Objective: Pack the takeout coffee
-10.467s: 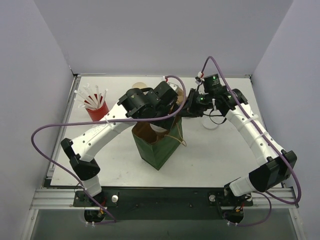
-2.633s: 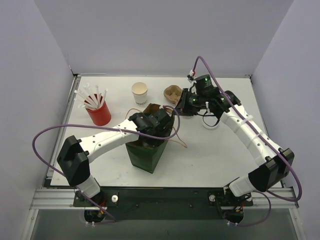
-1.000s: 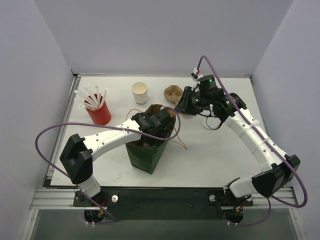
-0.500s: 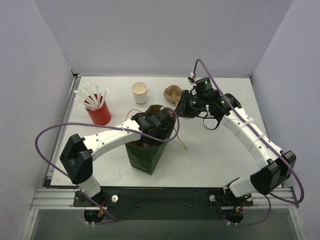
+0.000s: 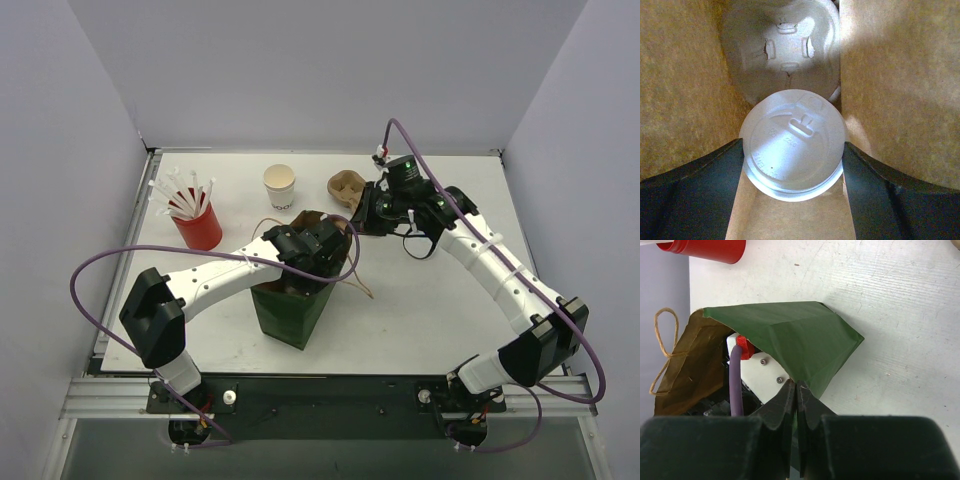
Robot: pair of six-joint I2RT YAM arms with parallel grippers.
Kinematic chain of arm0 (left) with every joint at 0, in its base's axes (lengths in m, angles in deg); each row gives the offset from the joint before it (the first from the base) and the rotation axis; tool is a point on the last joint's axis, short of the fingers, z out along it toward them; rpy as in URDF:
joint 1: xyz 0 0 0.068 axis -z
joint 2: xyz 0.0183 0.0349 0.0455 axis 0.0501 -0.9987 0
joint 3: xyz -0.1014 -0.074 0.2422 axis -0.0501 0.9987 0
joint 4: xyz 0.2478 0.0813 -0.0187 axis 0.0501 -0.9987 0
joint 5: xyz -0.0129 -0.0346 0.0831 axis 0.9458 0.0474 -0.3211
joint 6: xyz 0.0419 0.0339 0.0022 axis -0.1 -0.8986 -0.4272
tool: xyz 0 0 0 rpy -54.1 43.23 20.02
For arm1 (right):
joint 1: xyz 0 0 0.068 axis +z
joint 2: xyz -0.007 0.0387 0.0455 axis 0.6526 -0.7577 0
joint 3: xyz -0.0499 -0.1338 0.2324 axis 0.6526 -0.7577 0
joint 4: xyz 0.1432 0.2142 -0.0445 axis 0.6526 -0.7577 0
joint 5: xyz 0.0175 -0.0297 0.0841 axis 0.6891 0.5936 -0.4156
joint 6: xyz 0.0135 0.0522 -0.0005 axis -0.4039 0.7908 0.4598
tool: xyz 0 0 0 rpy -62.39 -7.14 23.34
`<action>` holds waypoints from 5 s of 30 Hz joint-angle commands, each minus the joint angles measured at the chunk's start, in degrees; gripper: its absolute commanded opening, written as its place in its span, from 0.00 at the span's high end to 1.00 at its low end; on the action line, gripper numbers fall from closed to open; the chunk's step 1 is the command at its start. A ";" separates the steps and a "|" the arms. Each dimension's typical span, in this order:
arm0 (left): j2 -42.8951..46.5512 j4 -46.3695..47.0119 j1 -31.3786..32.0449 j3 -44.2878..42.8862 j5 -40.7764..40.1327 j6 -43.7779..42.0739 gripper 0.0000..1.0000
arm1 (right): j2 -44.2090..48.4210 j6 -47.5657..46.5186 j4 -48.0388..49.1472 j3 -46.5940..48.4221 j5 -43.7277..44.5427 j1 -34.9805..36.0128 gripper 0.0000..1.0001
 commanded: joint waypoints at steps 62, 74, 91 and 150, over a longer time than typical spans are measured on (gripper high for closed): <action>10.62 0.40 1.35 0.56 4.55 -3.17 0.07 | 1.83 0.79 -5.71 6.65 14.67 5.74 1.00; 13.43 2.42 1.70 -0.41 4.38 -3.52 0.09 | 2.18 1.67 -7.03 7.35 16.52 5.92 1.00; 13.44 0.31 1.70 -4.27 2.53 -4.40 0.10 | 1.66 1.85 -10.37 9.55 18.63 5.91 1.00; 24.51 -2.86 -19.20 -14.21 -22.96 16.61 0.31 | 3.94 1.58 -11.33 9.55 19.25 5.48 0.68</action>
